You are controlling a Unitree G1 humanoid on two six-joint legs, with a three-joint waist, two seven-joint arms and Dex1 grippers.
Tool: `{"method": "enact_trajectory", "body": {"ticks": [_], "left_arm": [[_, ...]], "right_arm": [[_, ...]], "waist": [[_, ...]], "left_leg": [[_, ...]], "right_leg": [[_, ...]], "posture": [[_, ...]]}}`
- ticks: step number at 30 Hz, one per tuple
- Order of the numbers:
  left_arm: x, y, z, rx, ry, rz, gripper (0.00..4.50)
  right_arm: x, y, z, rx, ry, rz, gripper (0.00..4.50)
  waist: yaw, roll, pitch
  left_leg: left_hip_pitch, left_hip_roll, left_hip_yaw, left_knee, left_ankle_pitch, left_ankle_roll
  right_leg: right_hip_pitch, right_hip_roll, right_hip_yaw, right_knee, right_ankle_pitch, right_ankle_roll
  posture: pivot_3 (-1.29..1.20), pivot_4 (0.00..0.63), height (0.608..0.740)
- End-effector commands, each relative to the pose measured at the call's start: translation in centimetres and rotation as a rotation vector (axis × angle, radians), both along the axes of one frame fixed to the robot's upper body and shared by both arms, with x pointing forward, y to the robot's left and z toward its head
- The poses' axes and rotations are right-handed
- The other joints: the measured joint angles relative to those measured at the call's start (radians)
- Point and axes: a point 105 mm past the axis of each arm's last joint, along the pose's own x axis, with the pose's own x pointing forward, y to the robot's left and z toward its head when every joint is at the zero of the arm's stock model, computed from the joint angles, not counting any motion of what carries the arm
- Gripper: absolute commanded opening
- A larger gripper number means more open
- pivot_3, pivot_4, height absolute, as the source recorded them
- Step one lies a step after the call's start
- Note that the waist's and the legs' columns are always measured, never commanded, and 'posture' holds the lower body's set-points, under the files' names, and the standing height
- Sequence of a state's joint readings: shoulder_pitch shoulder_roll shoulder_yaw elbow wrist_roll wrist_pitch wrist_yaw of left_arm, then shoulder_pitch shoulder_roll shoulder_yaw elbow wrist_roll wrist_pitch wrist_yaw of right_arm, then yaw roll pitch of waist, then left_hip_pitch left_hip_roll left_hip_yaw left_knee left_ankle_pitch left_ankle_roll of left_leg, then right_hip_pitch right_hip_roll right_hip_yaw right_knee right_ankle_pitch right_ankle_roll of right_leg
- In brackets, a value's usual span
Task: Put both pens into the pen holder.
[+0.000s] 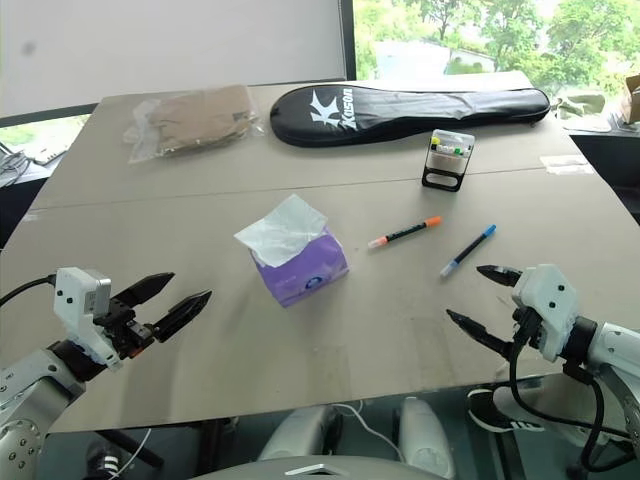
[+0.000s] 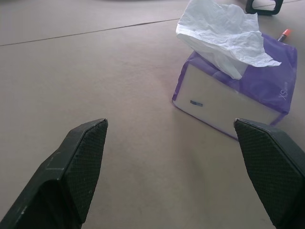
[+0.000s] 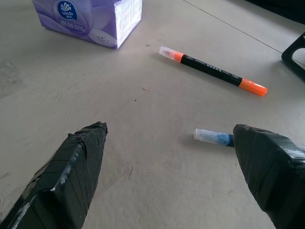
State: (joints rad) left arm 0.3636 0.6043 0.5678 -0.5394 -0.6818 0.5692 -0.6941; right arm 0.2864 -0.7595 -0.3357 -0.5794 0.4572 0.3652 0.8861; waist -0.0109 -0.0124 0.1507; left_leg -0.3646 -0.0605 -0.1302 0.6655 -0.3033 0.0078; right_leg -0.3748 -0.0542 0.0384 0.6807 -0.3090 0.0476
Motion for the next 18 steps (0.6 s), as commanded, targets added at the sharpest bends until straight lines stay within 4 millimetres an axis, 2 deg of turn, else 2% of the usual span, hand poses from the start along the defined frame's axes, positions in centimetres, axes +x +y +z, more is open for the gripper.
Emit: {"method": "enact_trajectory", "body": {"ticks": [1,4,7,9,12,15,18], "left_arm": [[0.6,-1.6,1.5,0.020,-0.048,-0.086,4.40],[1.0,-4.7,2.4,0.050,-0.041,-0.239,4.40],[1.6,-7.3,3.4,0.006,-0.026,-0.301,4.40],[2.4,-8.6,3.3,0.021,0.041,-0.301,4.40],[4.8,-9.7,2.4,0.095,0.135,-0.225,4.40],[6.6,-10.2,0.9,0.250,0.211,-0.161,4.40],[7.7,-10.9,-0.3,0.353,0.240,-0.164,4.40]], "right_arm": [[-0.1,0.0,1.3,-0.006,-0.076,0.001,4.50],[-0.6,0.9,2.3,0.029,-0.098,0.047,4.50],[-1.9,2.2,2.9,0.058,-0.059,0.150,4.50],[-2.7,2.8,3.1,0.048,-0.051,0.203,4.50],[-3.1,3.2,3.6,0.048,-0.060,0.224,4.50],[-3.5,3.3,4.0,0.051,-0.063,0.227,4.50],[-3.8,3.4,4.0,0.056,-0.061,0.224,4.50]], "waist": [[0.001,0.000,0.000],[0.015,0.000,0.000],[0.019,0.001,0.000],[0.022,0.000,0.000],[0.024,0.001,0.000],[0.023,0.000,0.000],[0.019,-0.001,0.001]], "left_leg": [[0.000,0.000,0.000,0.000,0.000,0.000],[-0.001,0.000,-0.002,0.001,0.000,0.000],[-0.001,0.000,-0.001,0.001,0.000,0.000],[-0.001,0.000,-0.002,0.001,0.000,0.000],[-0.001,0.000,-0.003,0.001,0.000,0.000],[-0.001,-0.001,-0.002,0.002,0.000,0.000],[-0.001,-0.001,-0.002,0.001,0.000,0.000]], "right_leg": [[0.000,0.000,0.000,0.000,0.000,0.000],[0.000,0.000,-0.003,-0.001,0.000,0.000],[0.001,0.000,-0.002,-0.001,0.000,0.000],[0.001,0.000,-0.002,-0.001,0.000,0.000],[0.001,0.000,-0.003,0.000,0.000,0.000],[0.001,0.001,-0.003,0.000,0.000,0.001],[0.000,0.001,-0.001,0.000,0.001,0.001]], "posture": [[0.00,0.150,0.740],[0.00,0.150,0.740],[0.00,0.150,0.740],[0.00,0.150,0.740],[0.00,0.150,0.740],[0.00,0.150,0.740],[0.00,0.150,0.740]]}}
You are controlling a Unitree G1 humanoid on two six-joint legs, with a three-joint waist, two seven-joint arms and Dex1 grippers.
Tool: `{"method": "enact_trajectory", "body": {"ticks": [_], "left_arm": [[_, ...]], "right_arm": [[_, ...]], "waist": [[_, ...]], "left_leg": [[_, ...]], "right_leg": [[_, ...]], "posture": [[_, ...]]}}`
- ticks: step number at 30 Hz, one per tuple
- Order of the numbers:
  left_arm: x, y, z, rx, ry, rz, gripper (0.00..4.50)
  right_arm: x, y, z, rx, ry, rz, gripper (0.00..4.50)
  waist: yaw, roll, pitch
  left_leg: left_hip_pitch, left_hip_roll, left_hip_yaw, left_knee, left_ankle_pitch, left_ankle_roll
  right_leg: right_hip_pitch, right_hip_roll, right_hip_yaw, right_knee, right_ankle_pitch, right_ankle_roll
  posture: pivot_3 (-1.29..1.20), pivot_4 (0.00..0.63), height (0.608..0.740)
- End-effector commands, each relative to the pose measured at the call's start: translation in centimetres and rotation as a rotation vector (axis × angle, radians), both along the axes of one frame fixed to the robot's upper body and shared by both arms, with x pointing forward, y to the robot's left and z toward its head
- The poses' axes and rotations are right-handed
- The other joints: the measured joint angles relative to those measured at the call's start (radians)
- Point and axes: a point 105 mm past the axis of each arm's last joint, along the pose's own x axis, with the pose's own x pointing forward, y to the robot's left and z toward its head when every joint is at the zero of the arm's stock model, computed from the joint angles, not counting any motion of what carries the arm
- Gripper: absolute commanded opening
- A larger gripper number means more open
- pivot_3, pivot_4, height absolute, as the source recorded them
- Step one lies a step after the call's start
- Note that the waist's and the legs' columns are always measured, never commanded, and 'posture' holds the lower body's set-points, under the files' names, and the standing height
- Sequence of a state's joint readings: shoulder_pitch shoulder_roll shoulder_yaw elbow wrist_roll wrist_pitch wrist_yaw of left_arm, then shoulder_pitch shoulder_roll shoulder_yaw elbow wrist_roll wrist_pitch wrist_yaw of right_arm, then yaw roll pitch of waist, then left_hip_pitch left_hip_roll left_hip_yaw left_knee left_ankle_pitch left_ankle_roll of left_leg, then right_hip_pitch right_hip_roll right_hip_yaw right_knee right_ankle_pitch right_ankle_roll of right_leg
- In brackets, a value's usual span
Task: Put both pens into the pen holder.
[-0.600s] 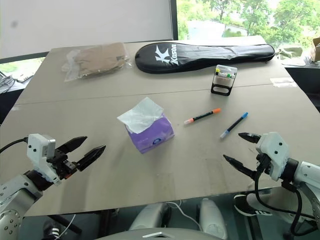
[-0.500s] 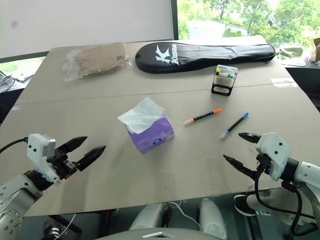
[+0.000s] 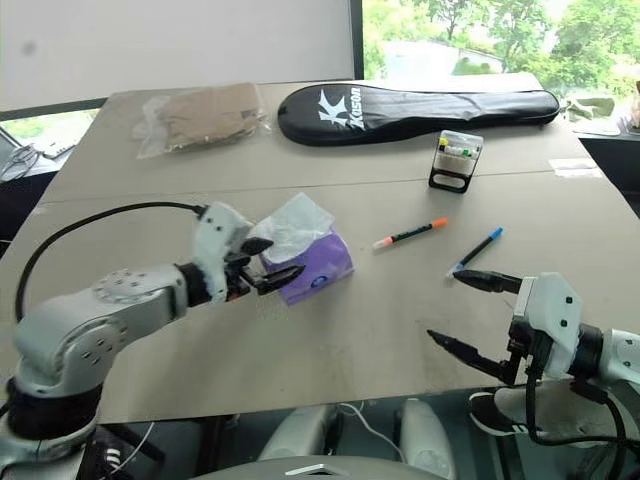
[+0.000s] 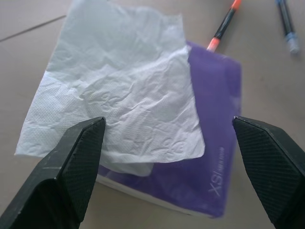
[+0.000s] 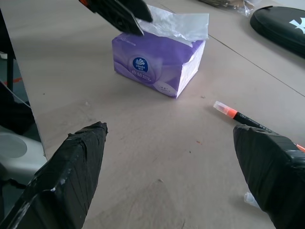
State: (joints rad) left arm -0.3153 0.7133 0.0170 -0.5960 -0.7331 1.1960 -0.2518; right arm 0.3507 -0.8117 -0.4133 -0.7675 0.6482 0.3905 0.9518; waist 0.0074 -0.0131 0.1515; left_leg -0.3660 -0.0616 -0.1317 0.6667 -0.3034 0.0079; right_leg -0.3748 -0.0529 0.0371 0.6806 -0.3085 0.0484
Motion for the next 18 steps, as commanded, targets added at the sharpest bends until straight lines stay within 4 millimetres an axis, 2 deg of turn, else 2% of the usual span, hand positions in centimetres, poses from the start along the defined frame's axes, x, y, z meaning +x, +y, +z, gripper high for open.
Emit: {"method": "enact_trajectory", "body": {"ticks": [1,3,6,8,12,14,15,16,18], "left_arm": [[0.6,-0.4,-1.7,0.132,0.034,-0.017,4.40],[0.6,-0.7,-2.9,0.145,0.096,-0.046,4.40],[0.7,-0.6,-3.9,0.176,0.135,-0.086,3.64],[0.8,-0.5,-4.1,0.186,0.139,-0.113,2.76],[1.0,-0.2,-4.4,0.190,0.124,-0.143,1.31],[1.2,-0.3,-4.1,0.160,0.088,-0.150,0.52],[1.4,-0.8,-2.6,0.058,0.045,-0.164,0.16],[1.5,-0.7,-1.0,-0.042,-0.001,-0.171,0.07],[2.2,2.5,1.4,-0.082,-0.108,-0.095,0.07]], "right_arm": [[-0.7,0.2,0.9,0.000,-0.032,0.010,4.50],[-1.2,0.3,0.7,-0.004,-0.014,0.021,4.50],[-1.5,0.0,0.6,-0.014,-0.015,0.000,4.50],[-1.5,0.0,0.5,-0.013,-0.019,-0.011,4.50],[-1.6,0.1,0.4,-0.008,-0.027,-0.027,4.50],[-1.6,0.2,0.3,-0.007,-0.026,-0.030,4.50],[-1.6,0.2,0.3,-0.006,-0.028,-0.030,4.50],[-1.5,0.3,0.3,-0.005,-0.032,-0.031,4.50],[-1.4,0.4,0.5,0.000,-0.041,-0.022,4.50]], "waist": [[0.003,0.000,0.000],[0.005,0.001,-0.001],[0.007,0.003,-0.002],[0.006,0.003,-0.003],[0.005,0.007,-0.006],[0.006,0.008,-0.006],[0.006,0.008,-0.006],[0.006,0.008,-0.006],[0.004,0.007,-0.005]], "left_leg": [[0.000,0.000,0.000,0.000,0.000,0.000],[0.000,0.000,0.000,0.000,0.000,0.000],[0.001,0.000,0.000,0.000,0.000,0.000],[0.004,0.000,0.000,0.000,0.000,0.000],[0.005,0.000,0.000,0.000,0.000,0.000],[0.005,0.000,0.000,0.000,0.000,0.000],[0.005,0.000,-0.001,0.000,0.000,0.000],[0.005,0.000,0.000,0.000,0.000,0.000],[0.004,0.000,0.000,0.000,0.000,0.000]], "right_leg": [[0.000,0.000,0.000,0.000,0.000,0.000],[0.000,0.000,0.000,0.000,0.000,0.000],[0.001,-0.001,0.000,0.000,0.000,0.000],[0.004,-0.001,0.000,0.000,0.000,0.000],[0.005,-0.001,0.000,0.000,0.000,0.000],[0.005,-0.001,0.000,0.000,0.000,0.000],[0.005,-0.001,0.000,0.000,0.000,0.000],[0.005,-0.001,0.000,-0.001,0.000,0.000],[0.004,-0.001,0.000,-0.001,0.000,0.000]], "posture": [[0.00,0.150,0.740],[0.00,0.150,0.740],[0.00,0.150,0.740],[0.00,0.150,0.740],[0.00,0.150,0.740],[0.00,0.150,0.740],[0.00,0.150,0.740],[0.00,0.150,0.740],[0.00,0.150,0.740]]}}
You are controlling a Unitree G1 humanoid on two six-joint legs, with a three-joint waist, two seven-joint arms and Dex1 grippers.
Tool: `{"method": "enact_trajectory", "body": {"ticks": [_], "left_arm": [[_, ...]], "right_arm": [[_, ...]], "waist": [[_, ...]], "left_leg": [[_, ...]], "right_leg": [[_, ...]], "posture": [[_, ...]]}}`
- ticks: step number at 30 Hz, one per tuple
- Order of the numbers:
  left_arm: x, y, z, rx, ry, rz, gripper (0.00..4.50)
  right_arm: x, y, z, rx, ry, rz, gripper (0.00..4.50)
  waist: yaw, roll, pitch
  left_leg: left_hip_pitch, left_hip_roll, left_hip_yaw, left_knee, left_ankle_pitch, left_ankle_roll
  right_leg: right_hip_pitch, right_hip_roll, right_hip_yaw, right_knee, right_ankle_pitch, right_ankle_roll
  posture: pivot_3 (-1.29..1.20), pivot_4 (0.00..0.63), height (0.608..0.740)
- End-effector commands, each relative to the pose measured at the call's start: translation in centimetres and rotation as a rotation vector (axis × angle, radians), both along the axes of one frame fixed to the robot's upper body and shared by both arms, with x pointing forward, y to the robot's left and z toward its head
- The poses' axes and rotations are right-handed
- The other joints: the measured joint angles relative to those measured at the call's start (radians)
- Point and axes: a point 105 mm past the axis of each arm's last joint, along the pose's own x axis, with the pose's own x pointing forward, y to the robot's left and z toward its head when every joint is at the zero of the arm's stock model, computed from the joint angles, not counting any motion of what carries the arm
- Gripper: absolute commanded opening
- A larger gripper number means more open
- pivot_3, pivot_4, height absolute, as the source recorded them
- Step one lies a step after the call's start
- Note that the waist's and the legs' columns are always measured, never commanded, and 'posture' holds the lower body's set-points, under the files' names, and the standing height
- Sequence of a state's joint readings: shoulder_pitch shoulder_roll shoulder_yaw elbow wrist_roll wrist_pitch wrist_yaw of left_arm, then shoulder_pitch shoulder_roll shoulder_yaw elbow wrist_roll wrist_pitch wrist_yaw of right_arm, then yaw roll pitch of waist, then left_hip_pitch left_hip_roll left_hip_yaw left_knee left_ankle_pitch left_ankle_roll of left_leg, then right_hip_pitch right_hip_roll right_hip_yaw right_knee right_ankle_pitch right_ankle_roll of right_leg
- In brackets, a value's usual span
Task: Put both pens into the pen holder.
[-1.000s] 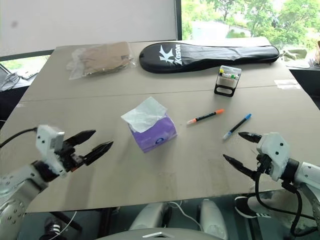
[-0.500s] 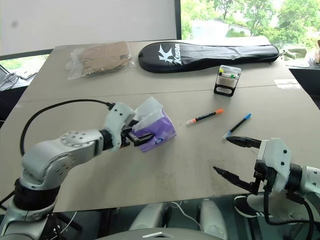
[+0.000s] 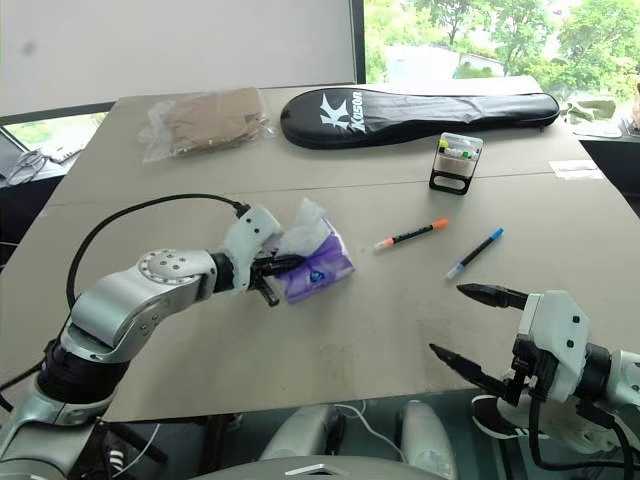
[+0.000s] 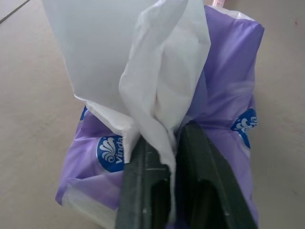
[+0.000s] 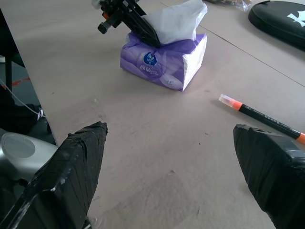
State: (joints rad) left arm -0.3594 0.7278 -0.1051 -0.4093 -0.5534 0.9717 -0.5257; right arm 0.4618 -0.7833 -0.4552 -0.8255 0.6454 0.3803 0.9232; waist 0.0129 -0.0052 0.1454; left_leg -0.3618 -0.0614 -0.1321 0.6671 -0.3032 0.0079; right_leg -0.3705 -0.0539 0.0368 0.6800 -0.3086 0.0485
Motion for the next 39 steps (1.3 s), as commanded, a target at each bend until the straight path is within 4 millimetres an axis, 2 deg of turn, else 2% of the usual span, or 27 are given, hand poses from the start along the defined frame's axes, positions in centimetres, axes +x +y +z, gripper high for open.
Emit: {"method": "enact_trajectory", "body": {"ticks": [1,4,6,7,9,14,17,20,21,22,25,26,30,33,36,39], "left_arm": [[1.1,5.3,3.2,-0.053,-0.143,0.135,0.07],[1.8,9.5,4.5,-0.037,-0.219,0.305,0.07],[1.7,14.6,5.3,0.034,-0.265,0.528,0.07],[1.4,17.1,5.1,0.094,-0.259,0.642,0.07],[0.5,20.2,4.0,0.145,-0.199,0.796,0.07],[-1.4,21.9,1.9,0.090,-0.062,0.929,0.07],[-2.7,22.5,1.7,0.110,-0.031,0.975,1.03],[-2.5,21.0,3.4,-0.004,-0.095,0.914,2.38],[-2.4,20.2,4.0,-0.053,-0.108,0.869,2.88],[-2.4,18.5,5.2,-0.095,-0.139,0.765,3.30],[-3.9,14.1,8.1,-0.197,-0.190,0.463,3.30],[-4.3,13.4,8.4,-0.215,-0.185,0.410,3.30],[-6.0,7.2,8.0,-0.213,-0.094,0.044,3.30],[-5.0,4.8,7.7,-0.188,-0.106,-0.029,3.30],[-3.2,4.0,6.5,-0.137,-0.116,0.024,3.30],[-3.9,1.5,5.6,-0.149,-0.091,-0.097,3.30]], "right_arm": [[0.0,0.6,1.1,0.004,-0.065,0.029,4.50],[0.2,0.7,1.2,0.017,-0.069,0.040,4.50],[0.6,1.0,1.1,0.024,-0.069,0.066,4.50],[0.8,1.1,1.1,0.026,-0.070,0.078,4.50],[1.4,1.3,1.0,0.027,-0.078,0.093,4.50],[2.5,2.0,1.5,0.026,-0.120,0.149,4.50],[2.6,2.4,2.4,0.055,-0.146,0.176,4.50],[2.5,2.7,2.9,0.071,-0.160,0.192,4.50],[2.6,2.7,2.9,0.074,-0.156,0.183,4.50],[3.1,2.6,2.7,0.075,-0.138,0.144,4.50],[5.0,1.4,2.1,0.052,-0.094,-0.007,4.50],[5.4,1.1,1.9,0.043,-0.079,-0.042,4.50],[7.8,0.1,1.4,-0.007,-0.076,-0.177,4.50],[8.2,-0.2,1.4,-0.022,-0.082,-0.189,4.50],[8.2,-1.1,0.9,-0.052,-0.044,-0.223,4.50],[9.3,-2.7,-0.3,-0.169,-0.003,-0.382,4.50]], "waist": [[-0.006,-0.003,0.002],[-0.009,-0.004,0.003],[-0.009,-0.007,0.005],[-0.009,-0.008,0.005],[-0.014,-0.009,0.006],[-0.012,-0.009,0.006],[-0.014,-0.009,0.006],[-0.021,-0.009,0.006],[-0.021,-0.009,0.006],[-0.020,-0.010,0.006],[-0.021,-0.012,0.007],[-0.021,-0.012,0.007],[-0.023,-0.008,0.008],[-0.020,-0.007,0.009],[-0.018,-0.007,0.009],[-0.027,-0.007,0.009]], "left_leg": [[0.000,0.001,0.000,0.000,0.000,0.000],[-0.002,0.001,-0.001,0.000,0.000,0.000],[-0.003,0.001,0.000,0.000,0.000,0.000],[-0.004,0.001,0.000,0.000,0.000,0.000],[-0.005,0.000,-0.001,-0.001,0.000,0.000],[-0.006,0.000,-0.001,-0.001,0.000,0.000],[-0.006,0.000,-0.002,-0.001,0.000,0.000],[-0.006,0.000,-0.001,-0.002,0.000,0.000],[-0.006,0.000,-0.001,-0.002,0.000,0.000],[-0.007,0.000,-0.002,-0.002,0.000,0.000],[-0.009,0.001,-0.002,0.000,0.000,0.000],[-0.009,0.000,-0.002,0.000,0.000,0.000],[-0.009,0.000,-0.002,0.000,0.000,0.000],[-0.008,0.000,-0.002,0.000,0.000,-0.001],[-0.009,0.000,-0.002,0.000,0.000,-0.001],[-0.010,0.000,-0.001,0.000,0.000,0.000]], "right_leg": [[-0.001,0.000,0.000,0.000,0.000,0.000],[-0.003,0.001,-0.001,0.000,0.000,0.000],[-0.003,0.000,-0.001,0.000,0.000,0.000],[-0.004,0.000,0.000,-0.001,0.000,0.000],[-0.005,0.000,-0.001,-0.001,0.000,0.000],[-0.007,-0.001,-0.002,-0.001,0.000,0.000],[-0.007,-0.001,-0.002,-0.001,0.000,0.000],[-0.007,-0.001,-0.001,-0.001,0.000,0.000],[-0.007,-0.001,-0.001,-0.001,0.000,0.000],[-0.007,-0.001,-0.002,-0.001,0.000,0.000],[-0.008,-0.001,-0.003,-0.001,0.000,0.000],[-0.008,-0.001,-0.002,-0.001,0.000,0.000],[-0.008,-0.001,-0.002,-0.001,0.000,0.000],[-0.008,-0.001,-0.002,0.000,0.000,0.000],[-0.007,-0.001,-0.004,-0.001,0.000,0.000],[-0.009,-0.001,-0.002,-0.001,0.000,0.000]], "posture": [[0.00,0.150,0.740],[0.00,0.150,0.740],[0.00,0.150,0.740],[0.00,0.150,0.740],[0.00,0.150,0.740],[0.00,0.150,0.740],[0.00,0.150,0.740],[0.00,0.150,0.740],[0.00,0.150,0.740],[0.00,0.150,0.740],[0.00,0.150,0.740],[0.00,0.150,0.740],[0.00,0.150,0.740],[0.00,0.150,0.740],[0.00,0.150,0.740],[0.00,0.150,0.740]]}}
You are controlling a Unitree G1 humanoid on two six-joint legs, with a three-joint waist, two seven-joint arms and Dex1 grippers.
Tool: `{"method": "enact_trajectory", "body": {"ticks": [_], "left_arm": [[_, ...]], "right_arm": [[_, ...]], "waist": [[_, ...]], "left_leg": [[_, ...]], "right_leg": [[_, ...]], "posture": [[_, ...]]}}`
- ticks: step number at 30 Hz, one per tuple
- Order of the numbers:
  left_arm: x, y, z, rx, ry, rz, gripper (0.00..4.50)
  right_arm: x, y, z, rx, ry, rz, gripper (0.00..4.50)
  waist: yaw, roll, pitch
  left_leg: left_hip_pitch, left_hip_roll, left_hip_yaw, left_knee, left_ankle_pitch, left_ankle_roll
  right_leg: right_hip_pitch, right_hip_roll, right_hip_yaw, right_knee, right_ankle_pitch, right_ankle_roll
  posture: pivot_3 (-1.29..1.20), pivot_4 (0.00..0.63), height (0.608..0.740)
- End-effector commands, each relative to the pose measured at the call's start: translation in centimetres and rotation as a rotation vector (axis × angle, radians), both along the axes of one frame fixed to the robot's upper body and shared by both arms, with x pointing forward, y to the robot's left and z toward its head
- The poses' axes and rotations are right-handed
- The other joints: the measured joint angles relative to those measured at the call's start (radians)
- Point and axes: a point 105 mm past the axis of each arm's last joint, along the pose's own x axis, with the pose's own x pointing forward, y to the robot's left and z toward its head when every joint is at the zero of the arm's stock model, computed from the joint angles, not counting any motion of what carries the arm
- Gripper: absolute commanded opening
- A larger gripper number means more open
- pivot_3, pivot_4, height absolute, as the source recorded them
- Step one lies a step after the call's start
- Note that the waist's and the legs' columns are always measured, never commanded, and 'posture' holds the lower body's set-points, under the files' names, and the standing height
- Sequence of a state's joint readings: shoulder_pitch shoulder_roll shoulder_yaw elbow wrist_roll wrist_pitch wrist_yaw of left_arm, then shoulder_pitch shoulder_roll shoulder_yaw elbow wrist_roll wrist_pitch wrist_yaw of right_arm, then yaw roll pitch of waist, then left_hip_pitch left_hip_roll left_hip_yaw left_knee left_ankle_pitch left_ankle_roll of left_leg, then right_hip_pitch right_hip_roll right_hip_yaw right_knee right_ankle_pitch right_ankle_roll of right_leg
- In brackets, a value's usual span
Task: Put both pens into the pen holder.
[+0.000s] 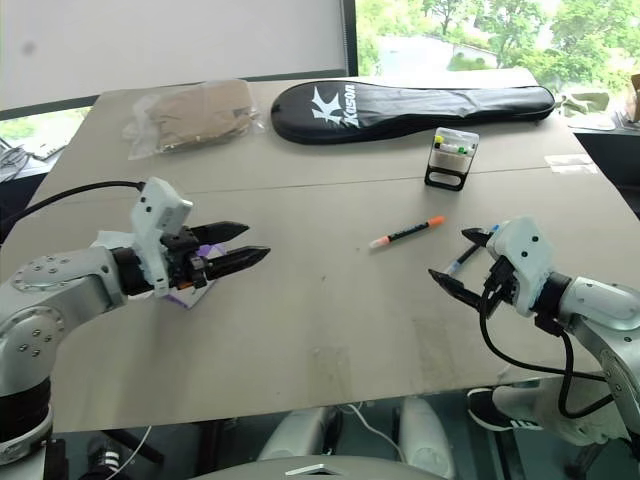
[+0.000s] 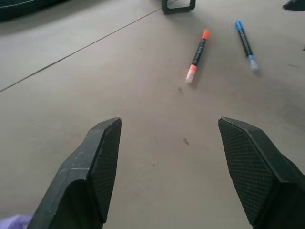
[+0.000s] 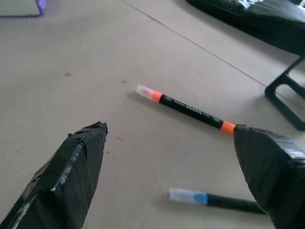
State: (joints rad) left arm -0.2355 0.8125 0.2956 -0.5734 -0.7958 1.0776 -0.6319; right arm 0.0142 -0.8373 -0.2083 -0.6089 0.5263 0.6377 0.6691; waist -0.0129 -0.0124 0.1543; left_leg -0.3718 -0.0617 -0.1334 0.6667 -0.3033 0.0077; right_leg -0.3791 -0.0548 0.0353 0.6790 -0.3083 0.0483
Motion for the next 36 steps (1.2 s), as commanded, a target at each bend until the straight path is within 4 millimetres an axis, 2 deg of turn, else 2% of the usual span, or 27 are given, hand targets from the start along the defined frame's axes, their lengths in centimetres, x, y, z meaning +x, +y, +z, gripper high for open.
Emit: {"method": "enact_trajectory", "body": {"ticks": [1,5,9,12,14,17,19,23,24,26,27,29,31,32,33,34,36], "left_arm": [[-1.0,-2.6,-0.3,0.018,-0.035,-0.130,3.30],[-2.6,-4.3,-0.6,0.053,-0.056,-0.292,3.30],[-2.5,-4.6,-0.7,0.082,-0.081,-0.326,3.30],[-2.4,-5.0,-0.3,0.075,-0.098,-0.345,3.30],[-2.4,-5.2,-0.3,0.074,-0.101,-0.350,3.30],[-2.5,-5.3,-0.5,0.077,-0.102,-0.353,3.30],[-2.5,-5.3,-0.6,0.080,-0.102,-0.342,3.30],[-2.8,-5.5,-1.0,0.069,-0.094,-0.328,3.30],[-2.8,-5.5,-1.1,0.067,-0.091,-0.326,3.35],[-2.8,-5.4,-1.4,0.067,-0.084,-0.322,3.35],[-2.8,-5.4,-1.5,0.067,-0.082,-0.320,3.35],[-2.8,-5.3,-1.6,0.070,-0.081,-0.317,3.35],[-2.8,-5.4,-1.6,0.064,-0.080,-0.316,3.35],[-2.9,-5.5,-1.6,0.062,-0.079,-0.316,3.35],[-2.9,-5.5,-1.7,0.061,-0.077,-0.314,3.35],[-2.9,-5.5,-1.7,0.060,-0.076,-0.313,3.35],[-2.9,-5.5,-1.8,0.058,-0.072,-0.312,3.35]], "right_arm": [[1.2,-1.8,-0.2,-0.105,0.005,-0.178,4.50],[3.1,-2.1,-1.4,0.000,0.169,-0.381,4.50],[5.6,-2.9,-1.9,0.033,0.247,-0.641,4.50],[8.0,-4.7,-1.7,0.087,0.358,-0.923,4.50],[8.8,-5.6,-1.8,0.075,0.404,-1.032,4.50],[9.6,-6.1,-1.6,0.116,0.435,-1.116,4.50],[9.7,-6.1,-2.1,0.114,0.464,-1.147,4.50],[10.1,-5.1,-3.1,0.147,0.537,-1.123,4.50],[10.5,-4.9,-2.9,0.154,0.555,-1.101,4.10],[11.0,-4.7,-2.5,0.152,0.583,-1.059,3.81],[11.2,-4.7,-2.4,0.151,0.596,-1.043,3.46],[11.4,-4.7,-2.5,0.135,0.624,-1.009,2.65],[11.2,-4.6,-3.0,0.088,0.655,-0.960,1.59],[11.0,-4.4,-3.2,0.061,0.665,-0.908,1.21],[10.6,-4.1,-3.1,0.033,0.670,-0.841,0.59],[10.3,-4.0,-3.0,0.004,0.671,-0.796,0.23],[9.5,-4.3,-2.5,-0.076,0.651,-0.730,0.10]], "waist": [[-0.002,0.000,0.000],[-0.009,0.000,0.000],[-0.001,0.002,0.001],[-0.003,0.003,0.002],[-0.001,0.003,0.001],[-0.003,0.003,0.001],[-0.010,0.003,0.001],[-0.030,0.004,0.001],[-0.030,0.004,0.001],[-0.030,0.004,0.001],[-0.029,0.004,0.001],[-0.028,0.004,0.001],[-0.029,0.004,0.001],[-0.029,0.004,0.001],[-0.028,0.004,0.001],[-0.027,0.004,0.001],[-0.027,0.003,0.001]], "left_leg": [[-0.001,0.000,0.001,0.000,0.000,0.000],[-0.001,0.001,0.001,0.000,0.000,0.000],[-0.001,0.001,0.001,0.000,0.000,-0.001],[-0.005,0.000,0.001,0.002,0.001,-0.001],[-0.009,-0.001,0.002,0.002,0.001,-0.001],[-0.013,-0.003,0.001,0.001,0.001,-0.001],[-0.014,-0.003,0.002,0.000,0.001,-0.001],[-0.013,-0.002,0.007,0.001,0.001,-0.001],[-0.013,-0.002,0.008,0.001,0.001,-0.001],[-0.012,-0.002,0.008,0.002,0.001,-0.001],[-0.010,-0.002,0.010,0.002,0.001,-0.001],[-0.010,-0.002,0.010,0.003,0.001,-0.001],[-0.011,-0.002,0.010,0.003,0.001,-0.001],[-0.011,-0.002,0.010,0.003,0.001,-0.001],[-0.011,-0.002,0.011,0.003,0.001,-0.001],[-0.011,-0.002,0.011,0.003,0.001,-0.001],[-0.012,-0.002,0.009,0.003,0.001,-0.001]], "right_leg": [[-0.001,0.000,0.001,0.000,0.000,0.000],[-0.002,0.001,0.001,0.001,0.000,0.000],[-0.002,0.001,0.001,0.001,0.000,-0.001],[-0.007,0.001,0.001,0.003,0.001,-0.001],[-0.012,0.000,0.002,0.005,0.001,-0.001],[-0.019,-0.001,0.001,0.008,0.001,-0.001],[-0.020,-0.001,0.001,0.008,0.001,-0.001],[-0.022,-0.001,0.003,0.012,0.001,-0.001],[-0.022,-0.001,0.004,0.014,0.001,-0.001],[-0.022,-0.001,0.005,0.016,0.001,-0.001],[-0.021,0.000,0.006,0.017,0.001,-0.001],[-0.021,0.000,0.006,0.017,0.001,-0.001],[-0.021,0.000,0.006,0.017,0.001,-0.001],[-0.021,0.000,0.006,0.017,0.001,-0.001],[-0.021,0.000,0.006,0.017,0.001,-0.001],[-0.021,0.000,0.006,0.016,0.001,-0.001],[-0.021,0.000,0.006,0.016,0.001,-0.001]], "posture": [[0.00,0.150,0.740],[0.00,0.150,0.740],[0.00,0.150,0.740],[0.00,0.150,0.740],[0.00,0.150,0.740],[0.00,0.150,0.740],[0.00,0.150,0.740],[0.00,0.150,0.740],[0.00,0.150,0.740],[0.00,0.150,0.740],[0.00,0.150,0.740],[0.00,0.150,0.740],[0.00,0.150,0.740],[0.00,0.150,0.740],[0.00,0.150,0.740],[0.00,0.150,0.740],[0.00,0.150,0.740]]}}
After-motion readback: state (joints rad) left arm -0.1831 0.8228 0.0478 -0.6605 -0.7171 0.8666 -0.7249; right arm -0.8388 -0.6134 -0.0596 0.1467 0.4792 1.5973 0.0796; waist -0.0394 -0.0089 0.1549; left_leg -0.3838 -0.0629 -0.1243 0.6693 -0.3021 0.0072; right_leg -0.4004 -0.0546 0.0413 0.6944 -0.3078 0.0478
